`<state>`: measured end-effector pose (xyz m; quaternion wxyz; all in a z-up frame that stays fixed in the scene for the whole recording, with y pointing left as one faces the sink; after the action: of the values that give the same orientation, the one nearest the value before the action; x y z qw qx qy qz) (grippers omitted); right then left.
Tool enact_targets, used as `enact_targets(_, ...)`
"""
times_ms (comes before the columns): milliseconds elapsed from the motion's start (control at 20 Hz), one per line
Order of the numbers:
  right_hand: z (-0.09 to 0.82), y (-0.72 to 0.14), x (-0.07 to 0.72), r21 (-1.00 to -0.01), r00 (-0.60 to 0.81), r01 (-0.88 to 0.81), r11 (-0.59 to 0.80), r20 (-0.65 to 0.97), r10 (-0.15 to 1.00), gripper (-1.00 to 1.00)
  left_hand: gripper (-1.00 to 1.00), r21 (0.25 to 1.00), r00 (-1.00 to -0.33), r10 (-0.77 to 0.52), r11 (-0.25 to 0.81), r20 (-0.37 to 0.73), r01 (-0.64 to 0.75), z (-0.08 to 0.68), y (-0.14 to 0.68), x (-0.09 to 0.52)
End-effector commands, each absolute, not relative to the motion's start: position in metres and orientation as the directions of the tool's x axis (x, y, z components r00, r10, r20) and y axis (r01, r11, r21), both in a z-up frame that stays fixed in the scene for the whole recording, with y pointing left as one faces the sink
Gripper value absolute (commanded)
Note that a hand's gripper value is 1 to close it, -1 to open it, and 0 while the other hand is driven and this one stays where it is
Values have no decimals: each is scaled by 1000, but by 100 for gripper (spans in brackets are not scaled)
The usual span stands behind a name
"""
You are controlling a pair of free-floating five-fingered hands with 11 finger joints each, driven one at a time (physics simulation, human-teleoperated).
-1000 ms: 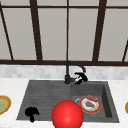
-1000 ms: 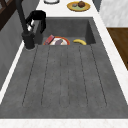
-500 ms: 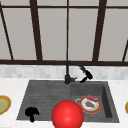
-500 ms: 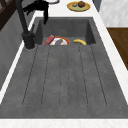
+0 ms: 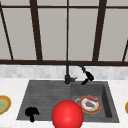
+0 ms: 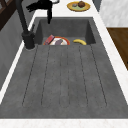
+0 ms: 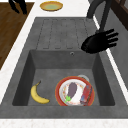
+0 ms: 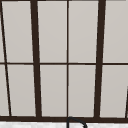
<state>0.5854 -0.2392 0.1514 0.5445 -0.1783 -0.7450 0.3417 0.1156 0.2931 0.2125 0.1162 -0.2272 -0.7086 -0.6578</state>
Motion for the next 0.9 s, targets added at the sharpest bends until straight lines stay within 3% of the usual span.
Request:
enact_targets(0, 151, -239, 585, -704, -345, -105, 703, 689, 638, -100, 0, 880, -870, 169, 31, 464, 475, 213, 293, 116)
enact_targets(150, 153, -239, 579, -710, -344, -107, 696, 683, 644, -100, 0, 880, -870, 169, 31, 464, 475, 213, 293, 116)
enact_targets(400, 160, -247, 561, -799, -347, 13, 601, 560, 752, -100, 0, 880, -870, 169, 31, 464, 475, 213, 293, 116)
enact_targets(850, 163, -256, 534, -831, -335, 110, 546, 486, 807, -100, 0, 880, -870, 169, 31, 464, 475, 213, 293, 116)
